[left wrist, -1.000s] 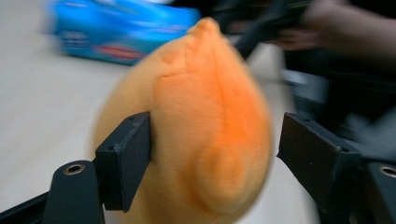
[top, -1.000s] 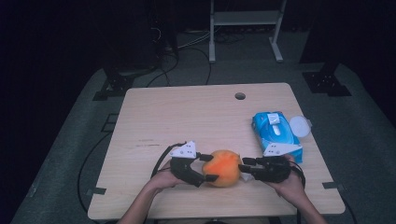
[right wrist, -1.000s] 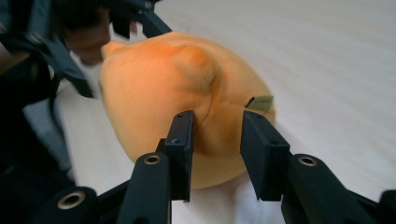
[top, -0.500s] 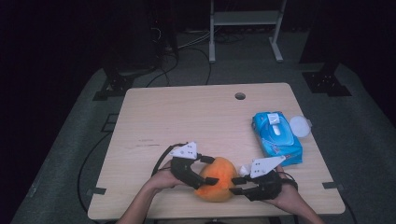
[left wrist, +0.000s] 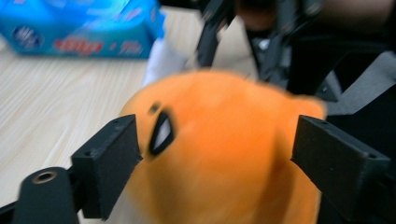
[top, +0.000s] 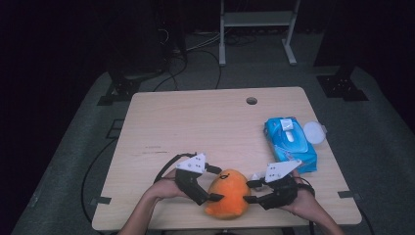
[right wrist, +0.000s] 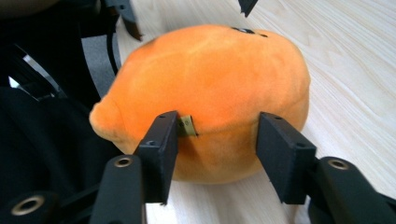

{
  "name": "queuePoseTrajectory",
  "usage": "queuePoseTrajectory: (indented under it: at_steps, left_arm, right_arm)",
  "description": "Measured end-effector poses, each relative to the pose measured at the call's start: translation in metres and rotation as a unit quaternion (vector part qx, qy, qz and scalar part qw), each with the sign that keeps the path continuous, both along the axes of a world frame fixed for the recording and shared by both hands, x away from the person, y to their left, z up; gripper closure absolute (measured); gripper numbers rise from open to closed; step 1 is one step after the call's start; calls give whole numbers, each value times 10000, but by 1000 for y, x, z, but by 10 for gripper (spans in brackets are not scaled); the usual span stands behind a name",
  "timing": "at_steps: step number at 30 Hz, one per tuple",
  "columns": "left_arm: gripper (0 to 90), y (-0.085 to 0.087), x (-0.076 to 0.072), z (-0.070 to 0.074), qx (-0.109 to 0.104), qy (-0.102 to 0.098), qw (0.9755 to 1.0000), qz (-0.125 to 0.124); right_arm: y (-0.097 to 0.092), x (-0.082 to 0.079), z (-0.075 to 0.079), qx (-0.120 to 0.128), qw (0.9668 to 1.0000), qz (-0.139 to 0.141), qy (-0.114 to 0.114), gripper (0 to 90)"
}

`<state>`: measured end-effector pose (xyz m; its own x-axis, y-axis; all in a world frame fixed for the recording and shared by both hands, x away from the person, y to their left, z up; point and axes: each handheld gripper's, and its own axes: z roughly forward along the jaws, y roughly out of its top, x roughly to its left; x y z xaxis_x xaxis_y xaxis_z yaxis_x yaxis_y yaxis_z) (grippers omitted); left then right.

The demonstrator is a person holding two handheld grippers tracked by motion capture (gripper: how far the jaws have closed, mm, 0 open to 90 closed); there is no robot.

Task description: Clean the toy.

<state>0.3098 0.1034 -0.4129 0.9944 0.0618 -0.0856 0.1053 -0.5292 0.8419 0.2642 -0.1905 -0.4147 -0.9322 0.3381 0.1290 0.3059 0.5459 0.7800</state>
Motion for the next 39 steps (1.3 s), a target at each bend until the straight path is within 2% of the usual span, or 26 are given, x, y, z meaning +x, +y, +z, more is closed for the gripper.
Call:
queuePoseTrajectory:
  at_steps: [1,2,3,5,6,7,8,9,11,13,17,21,22,27,28,30,31,32,33,34,35,36,37,39]
  left_arm:
    - [124,0,0,0,0,0,10000,0]
    - [112,3,4,-6,118,167,9998,37]
    - [105,3,4,-6,118,167,9998,37]
    - [100,4,6,-13,201,318,9993,5]
    - [98,3,8,-19,266,512,9983,-113]
    - [99,3,8,-19,266,512,9983,-113]
    - [106,1,9,-24,233,680,9972,-212]
    - [121,-1,9,-26,193,732,9969,-223]
    - [155,-2,9,-29,150,746,9968,-225]
    - [181,-4,8,-29,-12,820,9965,-137]
    - [223,-7,6,-23,-82,770,9969,-143]
    - [256,-6,3,-16,-129,638,9978,-118]
    - [259,-5,4,-11,-186,550,9983,-59]
    - [266,0,9,0,-379,426,9982,182]
    - [266,1,12,4,-376,337,9984,254]
    - [266,3,18,10,-327,166,9984,425]
    - [266,3,18,10,-327,166,9984,425]
    - [266,6,24,12,-362,146,9976,568]
    - [266,6,24,12,-362,146,9976,568]
    - [266,8,34,13,-368,138,9968,699]
    - [266,8,34,13,-368,138,9968,699]
    - [265,9,38,13,-350,124,9963,769]
    - [265,9,48,14,-264,44,9960,852]
    - [264,8,52,14,-228,29,9956,906]
  right_arm:
    - [-1,1,-1,-31,10000,-7,-13,436]
    - [-1,2,-2,-62,10000,-12,17,424]
    - [-1,2,-2,-62,10000,-12,17,424]
    - [-2,4,-5,-97,9999,-1,56,422]
    - [-1,5,-6,-92,9999,51,110,422]
    - [-1,5,-6,-92,9999,51,110,422]
    - [0,5,-8,-100,9998,138,126,435]
    - [0,6,-9,-129,9997,148,121,444]
    - [0,6,-10,-164,9997,152,127,456]
    - [1,7,-12,-226,9995,114,172,505]
    - [-1,8,-10,-206,9994,43,291,562]
    - [-3,9,-7,-104,9996,-35,273,582]
    - [-2,10,-6,-52,9997,-58,242,584]
    - [2,17,-2,-15,9998,-108,161,584]
    - [5,24,2,-9,9999,-154,56,584]
    - [8,32,5,-49,9998,-185,-9,586]
    - [8,32,5,-49,9998,-185,-9,586]
    - [11,42,8,-51,9997,-241,-81,586]
    - [11,42,8,-51,9997,-241,-81,586]
    - [14,54,10,-39,9995,-296,-101,587]
    - [14,54,10,-39,9995,-296,-101,587]
    - [18,65,10,-61,9991,-389,-171,588]
    - [19,70,9,-80,9988,-432,-197,589]
    - [20,75,9,-107,9985,-476,-232,591]
